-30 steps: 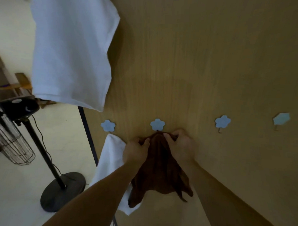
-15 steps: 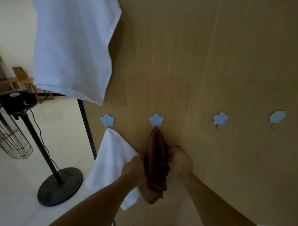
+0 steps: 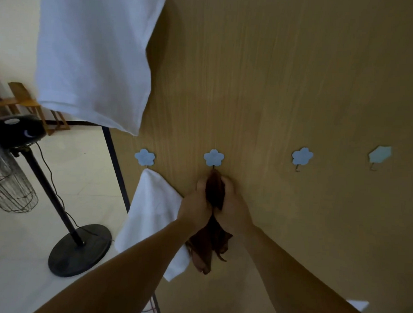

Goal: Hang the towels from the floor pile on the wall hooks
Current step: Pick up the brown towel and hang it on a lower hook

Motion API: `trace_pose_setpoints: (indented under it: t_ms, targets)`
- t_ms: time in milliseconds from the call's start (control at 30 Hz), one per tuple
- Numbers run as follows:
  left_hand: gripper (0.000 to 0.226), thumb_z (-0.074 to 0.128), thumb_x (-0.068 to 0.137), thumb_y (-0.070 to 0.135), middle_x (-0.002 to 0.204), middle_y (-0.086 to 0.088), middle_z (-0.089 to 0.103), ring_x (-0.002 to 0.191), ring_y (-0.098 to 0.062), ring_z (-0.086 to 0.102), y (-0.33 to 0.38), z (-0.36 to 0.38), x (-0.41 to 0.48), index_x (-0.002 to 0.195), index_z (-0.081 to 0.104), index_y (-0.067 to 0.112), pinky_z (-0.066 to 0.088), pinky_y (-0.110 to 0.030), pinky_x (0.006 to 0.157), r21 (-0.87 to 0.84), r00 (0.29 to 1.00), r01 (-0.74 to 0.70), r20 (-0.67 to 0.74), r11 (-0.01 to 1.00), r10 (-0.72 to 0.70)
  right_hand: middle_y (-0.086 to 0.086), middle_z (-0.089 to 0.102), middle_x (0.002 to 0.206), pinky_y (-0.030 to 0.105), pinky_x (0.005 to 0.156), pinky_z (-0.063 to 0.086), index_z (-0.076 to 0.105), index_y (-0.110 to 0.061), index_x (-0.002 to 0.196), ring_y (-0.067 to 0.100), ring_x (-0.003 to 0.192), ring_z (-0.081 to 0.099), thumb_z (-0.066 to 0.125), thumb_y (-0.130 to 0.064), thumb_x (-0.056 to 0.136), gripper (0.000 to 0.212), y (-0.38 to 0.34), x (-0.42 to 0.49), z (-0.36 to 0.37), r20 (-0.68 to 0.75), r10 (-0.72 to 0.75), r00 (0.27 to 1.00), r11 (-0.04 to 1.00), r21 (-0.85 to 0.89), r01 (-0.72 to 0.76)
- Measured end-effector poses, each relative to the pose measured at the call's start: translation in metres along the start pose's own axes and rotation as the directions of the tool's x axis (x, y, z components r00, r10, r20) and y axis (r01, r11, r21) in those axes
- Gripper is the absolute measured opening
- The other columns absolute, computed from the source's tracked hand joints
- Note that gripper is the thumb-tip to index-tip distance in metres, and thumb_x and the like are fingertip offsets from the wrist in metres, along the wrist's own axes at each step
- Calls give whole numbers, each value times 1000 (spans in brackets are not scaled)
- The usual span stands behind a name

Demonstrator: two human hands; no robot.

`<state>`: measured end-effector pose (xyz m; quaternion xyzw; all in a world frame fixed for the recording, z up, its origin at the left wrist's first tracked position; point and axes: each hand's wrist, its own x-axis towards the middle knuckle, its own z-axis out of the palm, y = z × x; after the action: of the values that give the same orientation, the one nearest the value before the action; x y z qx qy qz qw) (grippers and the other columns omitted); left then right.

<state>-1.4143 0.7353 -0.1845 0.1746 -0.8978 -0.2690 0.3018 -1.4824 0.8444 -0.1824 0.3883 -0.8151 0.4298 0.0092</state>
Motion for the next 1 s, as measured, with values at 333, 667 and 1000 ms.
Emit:
trace_pose_setpoints:
  t_ms: [333, 667, 1000]
  targets:
    - [25, 55, 92, 20, 103, -6, 65, 98, -23, 61, -46, 13, -17, 114, 53, 10, 44, -23, 78, 70, 947, 162, 270, 984, -175, 4, 64, 119, 37, 92, 49, 49, -23, 125, 25, 111, 60, 56, -26, 88, 37, 64, -29, -17, 291, 242, 925, 950, -265, -165]
    - [59, 63, 81, 32, 109, 15, 58, 90, 1, 58, -6, -2, -1, 133, 35, 29, 46, -12, 73, -173, 999, 49, -2, 984, -50, -3, 49, 133, 25, 94, 40, 42, -22, 138, 10, 119, 45, 68, -37, 82, 64, 1, -1, -24, -184, -155, 971, 986, -93, 140]
    - [78, 48, 80, -3, 135, 3, 47, 103, 11, 43, 3, -11, 15, 147, 23, 27, 32, 8, 78, -147, 998, -19, 56, 989, 27, 15, 60, 120, 40, 95, 45, 47, -2, 128, 30, 109, 59, 46, -12, 99, 31, 4, -7, 8, 135, 141, 981, 986, 64, -151]
